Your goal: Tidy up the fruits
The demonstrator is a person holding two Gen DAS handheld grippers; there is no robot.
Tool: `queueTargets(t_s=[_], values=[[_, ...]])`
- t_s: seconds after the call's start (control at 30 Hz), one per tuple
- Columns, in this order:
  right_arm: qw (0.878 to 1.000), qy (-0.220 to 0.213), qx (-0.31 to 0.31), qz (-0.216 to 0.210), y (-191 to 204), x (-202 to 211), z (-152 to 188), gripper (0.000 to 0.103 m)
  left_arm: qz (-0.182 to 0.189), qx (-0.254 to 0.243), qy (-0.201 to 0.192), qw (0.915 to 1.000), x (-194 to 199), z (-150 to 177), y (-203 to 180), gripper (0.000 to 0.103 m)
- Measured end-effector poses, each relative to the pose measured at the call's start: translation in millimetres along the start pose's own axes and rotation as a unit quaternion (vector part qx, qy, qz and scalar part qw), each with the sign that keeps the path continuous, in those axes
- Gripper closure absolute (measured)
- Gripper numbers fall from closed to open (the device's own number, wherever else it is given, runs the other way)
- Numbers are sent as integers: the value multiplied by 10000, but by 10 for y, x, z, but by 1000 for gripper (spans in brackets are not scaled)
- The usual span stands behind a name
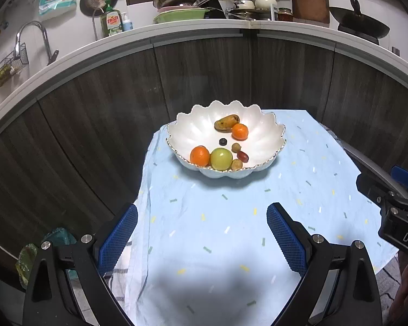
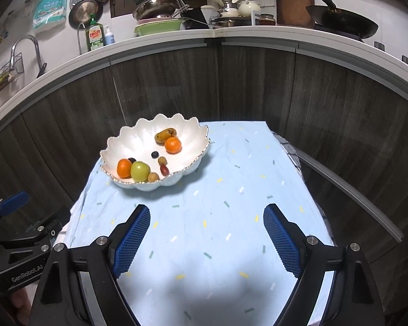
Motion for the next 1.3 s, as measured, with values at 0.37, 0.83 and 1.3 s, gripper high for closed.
queueTargets(t_s=[0.37, 0.83, 1.3], values=[[9999, -142, 79, 19, 24, 223, 37, 17, -26, 205, -133, 9997, 196, 89, 75, 5], [9996, -256, 81, 1, 26, 323, 19, 17, -16, 241, -164, 9996, 259, 117, 92, 5], [9996, -264, 53, 1, 14, 327, 19, 17, 1, 218, -152, 9996, 275, 120, 55, 5]])
Point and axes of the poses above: each gripper's, at about its wrist camera, not at the fingertips, and x roughly against the way its jaws point, y to its left, z to its underside, the point moved 8 cm from there along -x, roughly the way its jaws point, and after that the axes turned 4 degrees about z, right-handed, at the moved point
